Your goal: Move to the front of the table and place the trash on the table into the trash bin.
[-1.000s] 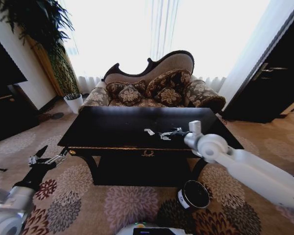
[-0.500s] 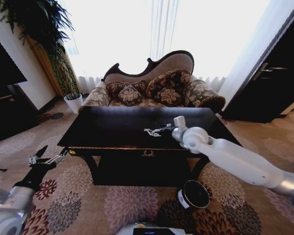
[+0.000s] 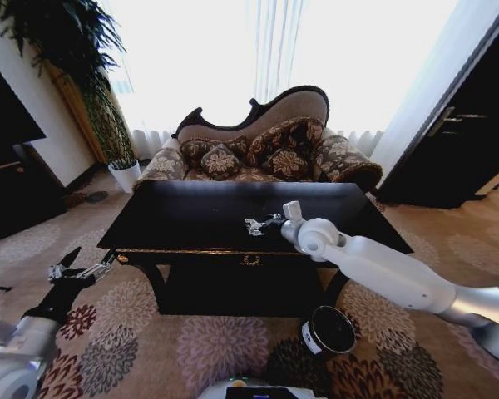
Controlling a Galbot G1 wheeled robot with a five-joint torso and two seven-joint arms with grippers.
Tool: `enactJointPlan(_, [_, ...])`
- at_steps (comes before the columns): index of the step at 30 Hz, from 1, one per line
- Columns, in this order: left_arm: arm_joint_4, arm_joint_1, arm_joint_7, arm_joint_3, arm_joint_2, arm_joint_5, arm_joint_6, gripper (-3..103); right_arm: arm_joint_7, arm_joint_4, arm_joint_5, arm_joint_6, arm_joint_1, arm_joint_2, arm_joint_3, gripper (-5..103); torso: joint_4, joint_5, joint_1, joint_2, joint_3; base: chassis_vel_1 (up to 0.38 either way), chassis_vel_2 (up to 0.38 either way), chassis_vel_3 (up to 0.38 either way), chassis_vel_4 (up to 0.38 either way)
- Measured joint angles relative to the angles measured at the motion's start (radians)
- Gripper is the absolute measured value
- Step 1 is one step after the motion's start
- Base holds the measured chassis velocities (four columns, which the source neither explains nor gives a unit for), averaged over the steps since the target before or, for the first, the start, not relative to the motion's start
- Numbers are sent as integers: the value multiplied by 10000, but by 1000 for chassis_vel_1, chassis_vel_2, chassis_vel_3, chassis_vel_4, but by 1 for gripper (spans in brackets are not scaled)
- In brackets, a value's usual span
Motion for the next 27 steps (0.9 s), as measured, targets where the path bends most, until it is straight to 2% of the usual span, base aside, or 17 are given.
enactJointPlan(8, [0,0,0,0,1,0,0,100,-233,-303,-230,56,28,190,-45,100,-1,0,0,0,0,0,0,0,0])
enactJointPlan(13, [0,0,0,0,0,0,0,100,-378,-455,-312,80,53,211,-45,95,-1,0,0,0,0,0,0,0,0])
enactJointPlan(18, [0,0,0,0,0,1,0,100,-485,-624,-456,147,0,398,-40,72,-1,0,0,0,0,0,0,0,0])
enactJointPlan(19, [0,0,0,0,0,1,0,100,-485,-624,-456,147,0,398,-40,72,-1,0,0,0,0,0,0,0,0])
enactJointPlan(20, [0,0,0,0,0,0,0,100,-493,-639,-473,157,-14,441,-37,66,0,1,0,0,0,0,0,0,0])
enactJointPlan(23, [0,0,0,0,0,0,-1,100,-499,-656,-483,167,-26,484,-31,61,0,1,-1,0,0,0,0,0,0])
enactJointPlan(25, [0,-1,0,0,0,0,0,100,-506,-670,-487,178,-38,499,-15,50,0,1,0,0,0,0,0,0,0])
enactJointPlan(26, [0,0,0,0,0,1,0,100,-509,-670,-488,180,-38,499,-10,50,-1,1,-1,0,0,0,0,0,0])
enactJointPlan(27, [0,0,0,0,0,0,0,100,-518,-670,-488,188,-38,488,5,39,0,0,0,0,0,0,0,0,0])
